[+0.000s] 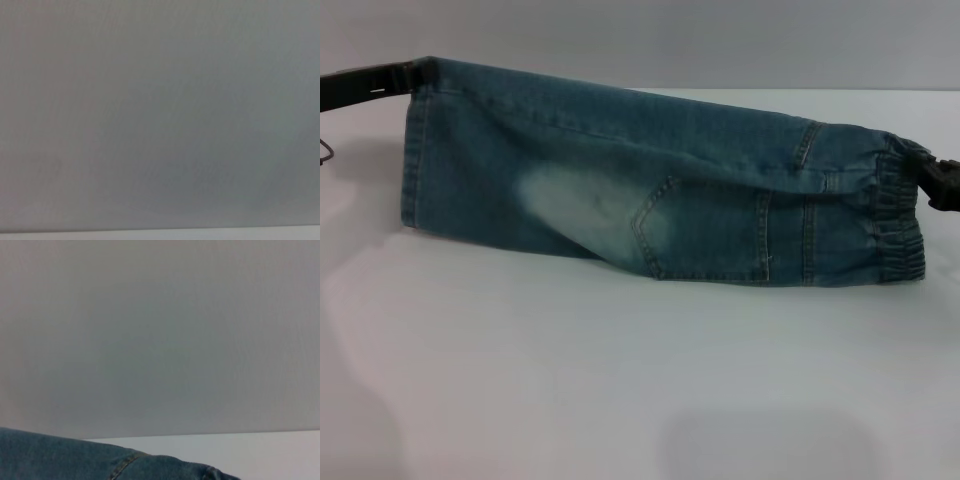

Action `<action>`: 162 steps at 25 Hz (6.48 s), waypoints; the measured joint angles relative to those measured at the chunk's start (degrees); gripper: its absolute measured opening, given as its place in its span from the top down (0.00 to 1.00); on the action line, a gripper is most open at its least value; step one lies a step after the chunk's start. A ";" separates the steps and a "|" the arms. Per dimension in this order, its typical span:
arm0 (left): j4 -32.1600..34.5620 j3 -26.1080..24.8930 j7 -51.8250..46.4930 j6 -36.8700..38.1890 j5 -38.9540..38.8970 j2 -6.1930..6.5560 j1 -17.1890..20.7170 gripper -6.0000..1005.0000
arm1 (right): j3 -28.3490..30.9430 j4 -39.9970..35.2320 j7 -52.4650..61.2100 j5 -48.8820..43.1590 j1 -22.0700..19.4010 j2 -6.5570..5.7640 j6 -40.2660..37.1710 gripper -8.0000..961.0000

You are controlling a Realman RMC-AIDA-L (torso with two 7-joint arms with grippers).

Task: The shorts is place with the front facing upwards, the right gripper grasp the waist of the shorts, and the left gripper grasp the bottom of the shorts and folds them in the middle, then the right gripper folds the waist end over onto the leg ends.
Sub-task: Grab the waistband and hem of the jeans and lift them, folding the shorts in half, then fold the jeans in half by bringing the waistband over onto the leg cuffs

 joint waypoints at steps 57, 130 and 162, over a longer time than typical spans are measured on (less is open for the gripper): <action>3.79 4.70 1.76 -13.14 -0.27 -4.30 0.25 0.16 | -0.34 2.34 0.89 -0.25 1.69 -0.64 4.02 0.98; 4.54 5.06 15.48 -0.95 -19.92 -5.21 7.08 0.17 | -4.04 -19.43 39.33 -41.12 8.97 -8.44 -23.05 0.39; 3.77 5.06 15.99 1.59 -20.62 -5.30 7.87 0.17 | -8.40 -17.49 39.58 -47.53 10.65 -4.16 -13.30 0.40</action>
